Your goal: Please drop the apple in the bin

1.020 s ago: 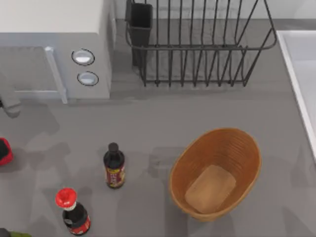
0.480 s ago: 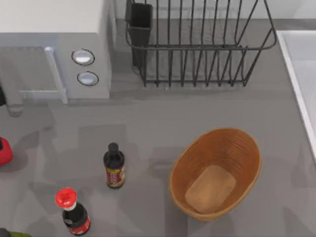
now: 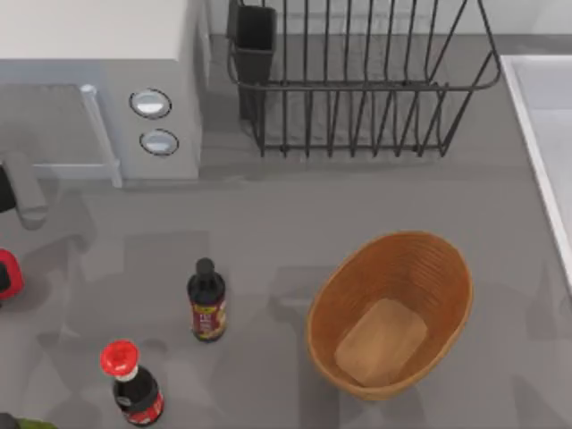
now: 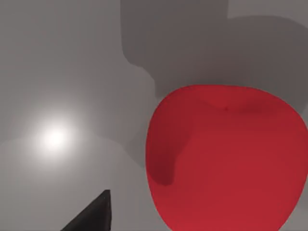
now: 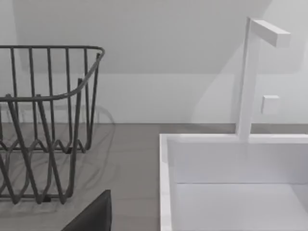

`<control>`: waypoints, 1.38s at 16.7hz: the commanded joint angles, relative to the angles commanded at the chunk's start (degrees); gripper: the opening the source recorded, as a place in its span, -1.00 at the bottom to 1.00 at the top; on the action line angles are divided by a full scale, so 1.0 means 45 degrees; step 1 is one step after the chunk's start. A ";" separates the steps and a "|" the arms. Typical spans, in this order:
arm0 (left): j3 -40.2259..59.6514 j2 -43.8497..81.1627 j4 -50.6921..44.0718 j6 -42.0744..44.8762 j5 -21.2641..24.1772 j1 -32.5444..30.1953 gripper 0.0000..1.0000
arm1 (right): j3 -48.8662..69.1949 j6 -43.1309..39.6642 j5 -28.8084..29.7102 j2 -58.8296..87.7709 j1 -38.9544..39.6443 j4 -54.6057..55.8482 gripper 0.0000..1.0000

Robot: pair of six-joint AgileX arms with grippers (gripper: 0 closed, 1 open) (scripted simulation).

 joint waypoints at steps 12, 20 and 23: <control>-0.0876 0.1494 0.2366 0.0008 0.0013 -0.0014 1.00 | 0.0000 0.0000 0.0000 0.0000 0.0000 0.0000 1.00; -0.0876 0.1494 0.2366 0.0008 0.0013 -0.0014 -0.21 | 0.0000 0.0000 0.0000 0.0000 0.0000 0.0000 1.00; -0.0876 0.1494 0.2366 0.0008 0.0013 -0.0014 -0.66 | 0.0000 0.0000 0.0000 0.0000 0.0000 0.0000 1.00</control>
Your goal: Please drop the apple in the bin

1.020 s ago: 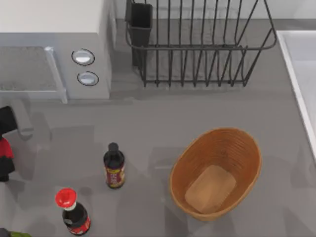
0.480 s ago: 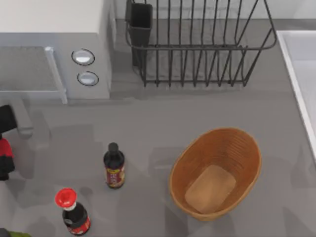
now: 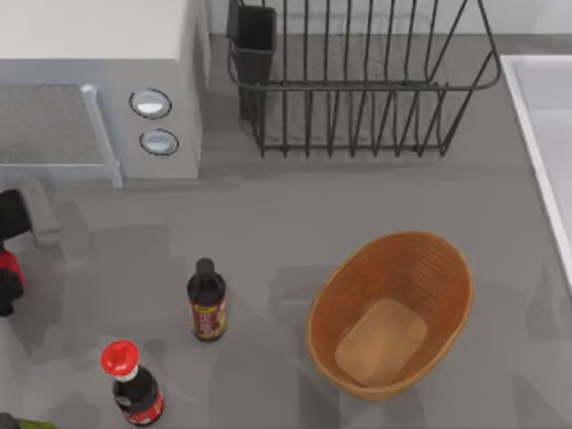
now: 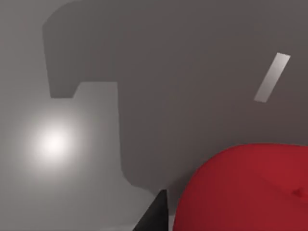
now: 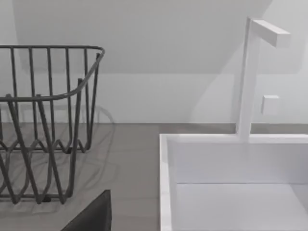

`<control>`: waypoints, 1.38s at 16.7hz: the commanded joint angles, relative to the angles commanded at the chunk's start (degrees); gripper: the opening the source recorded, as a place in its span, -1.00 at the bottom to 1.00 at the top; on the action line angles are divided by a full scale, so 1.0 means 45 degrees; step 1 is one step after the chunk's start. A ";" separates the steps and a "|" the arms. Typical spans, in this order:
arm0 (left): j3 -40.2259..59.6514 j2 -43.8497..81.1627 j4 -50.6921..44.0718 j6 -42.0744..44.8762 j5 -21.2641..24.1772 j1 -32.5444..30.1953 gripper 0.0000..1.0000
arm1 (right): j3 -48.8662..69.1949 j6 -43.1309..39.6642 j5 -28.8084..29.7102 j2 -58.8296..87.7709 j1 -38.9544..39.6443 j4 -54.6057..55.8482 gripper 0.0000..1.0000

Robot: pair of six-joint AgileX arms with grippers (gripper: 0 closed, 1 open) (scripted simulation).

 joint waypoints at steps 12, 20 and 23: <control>0.0047 -0.0292 -0.0240 -0.0072 0.0005 0.0009 -1.00 | 0.0000 0.0000 0.0000 0.0000 0.0000 0.0000 1.00; 0.0827 -0.2217 -0.3321 -0.1110 0.0152 -0.0070 -1.00 | 0.0000 0.0000 0.0000 0.0000 0.0000 0.0000 1.00; 0.2406 -0.2693 -0.4928 -0.0989 -0.0027 -0.0099 -1.00 | 0.0000 0.0000 0.0000 0.0000 0.0000 0.0000 1.00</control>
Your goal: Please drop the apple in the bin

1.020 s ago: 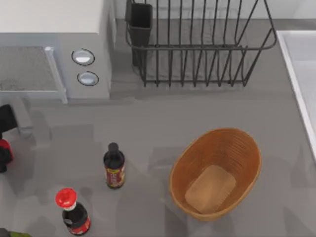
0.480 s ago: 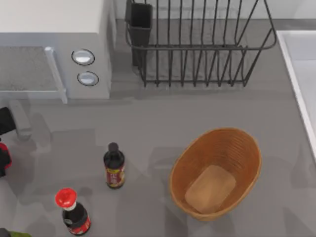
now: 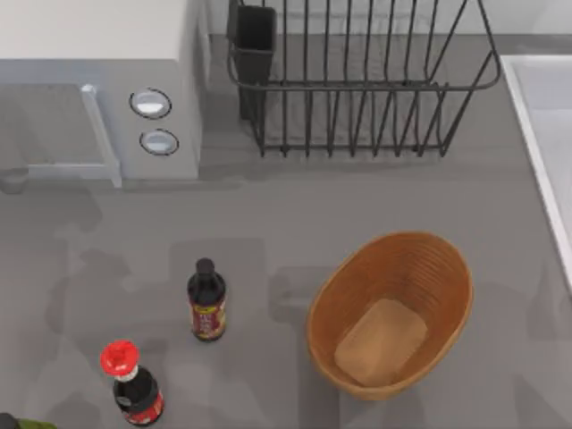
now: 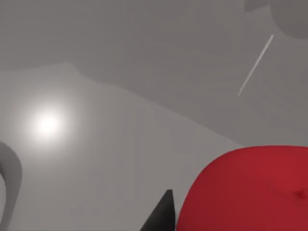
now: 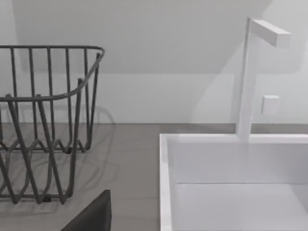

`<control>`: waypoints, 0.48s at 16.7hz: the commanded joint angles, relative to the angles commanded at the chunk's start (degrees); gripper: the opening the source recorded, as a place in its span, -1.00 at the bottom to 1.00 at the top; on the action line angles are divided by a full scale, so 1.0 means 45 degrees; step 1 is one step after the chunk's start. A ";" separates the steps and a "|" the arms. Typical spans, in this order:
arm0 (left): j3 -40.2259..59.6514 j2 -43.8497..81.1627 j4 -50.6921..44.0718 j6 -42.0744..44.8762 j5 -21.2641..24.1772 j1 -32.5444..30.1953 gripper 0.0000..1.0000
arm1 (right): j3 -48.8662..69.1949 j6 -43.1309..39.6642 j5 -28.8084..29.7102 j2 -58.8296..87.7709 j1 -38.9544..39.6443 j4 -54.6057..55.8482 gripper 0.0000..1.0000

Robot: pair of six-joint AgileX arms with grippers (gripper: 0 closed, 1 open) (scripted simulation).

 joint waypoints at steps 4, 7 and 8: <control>0.2137 0.0143 -0.1923 0.0560 -0.0035 0.0040 -1.00 | 0.0000 0.0000 0.0000 0.0000 0.0000 0.0000 1.00; 0.3002 0.0400 -0.2635 0.0825 0.0013 0.0042 -1.00 | 0.0000 0.0000 0.0000 0.0000 0.0000 0.0000 1.00; 0.3046 0.0416 -0.2676 0.0836 0.0015 0.0042 -1.00 | 0.0000 0.0000 0.0000 0.0000 0.0000 0.0000 1.00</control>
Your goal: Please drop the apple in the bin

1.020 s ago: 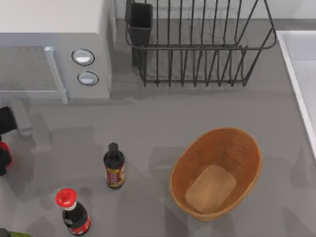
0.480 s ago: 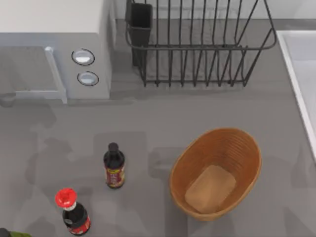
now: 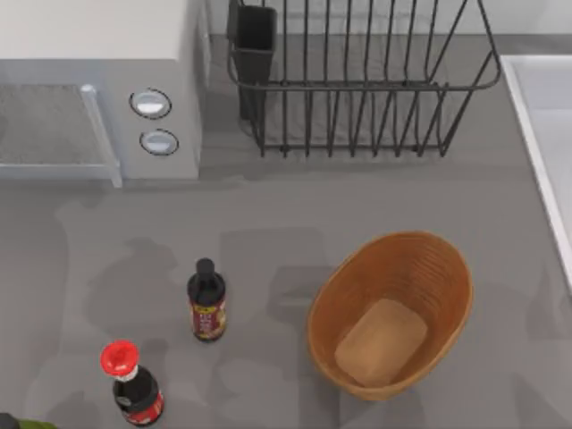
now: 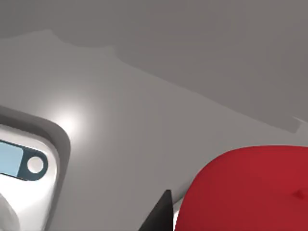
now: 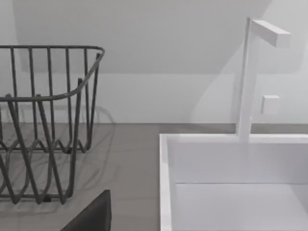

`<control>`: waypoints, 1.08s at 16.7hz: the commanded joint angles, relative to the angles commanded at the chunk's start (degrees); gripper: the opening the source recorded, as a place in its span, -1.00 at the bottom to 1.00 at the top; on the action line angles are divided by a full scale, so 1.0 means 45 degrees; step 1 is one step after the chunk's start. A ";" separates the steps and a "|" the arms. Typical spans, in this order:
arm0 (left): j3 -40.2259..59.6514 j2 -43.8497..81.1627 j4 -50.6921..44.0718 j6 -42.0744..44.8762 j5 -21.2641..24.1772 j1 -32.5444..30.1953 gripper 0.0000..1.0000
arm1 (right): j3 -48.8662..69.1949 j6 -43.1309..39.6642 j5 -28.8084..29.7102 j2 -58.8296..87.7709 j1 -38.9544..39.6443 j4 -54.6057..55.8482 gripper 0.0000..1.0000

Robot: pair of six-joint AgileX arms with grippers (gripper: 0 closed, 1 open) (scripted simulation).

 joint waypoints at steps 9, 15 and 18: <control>0.0407 0.0218 -0.0126 -0.1912 0.0490 -0.1166 -1.00 | 0.0000 0.0000 0.0000 0.0000 0.0000 0.0000 1.00; 0.2013 0.0918 -0.0156 -0.7834 0.1270 -0.4632 -1.00 | 0.0000 0.0000 0.0000 0.0000 0.0000 0.0000 1.00; 0.3143 0.1374 -0.0033 -1.1706 0.1386 -0.6755 -1.00 | 0.0000 0.0000 0.0000 0.0000 0.0000 0.0000 1.00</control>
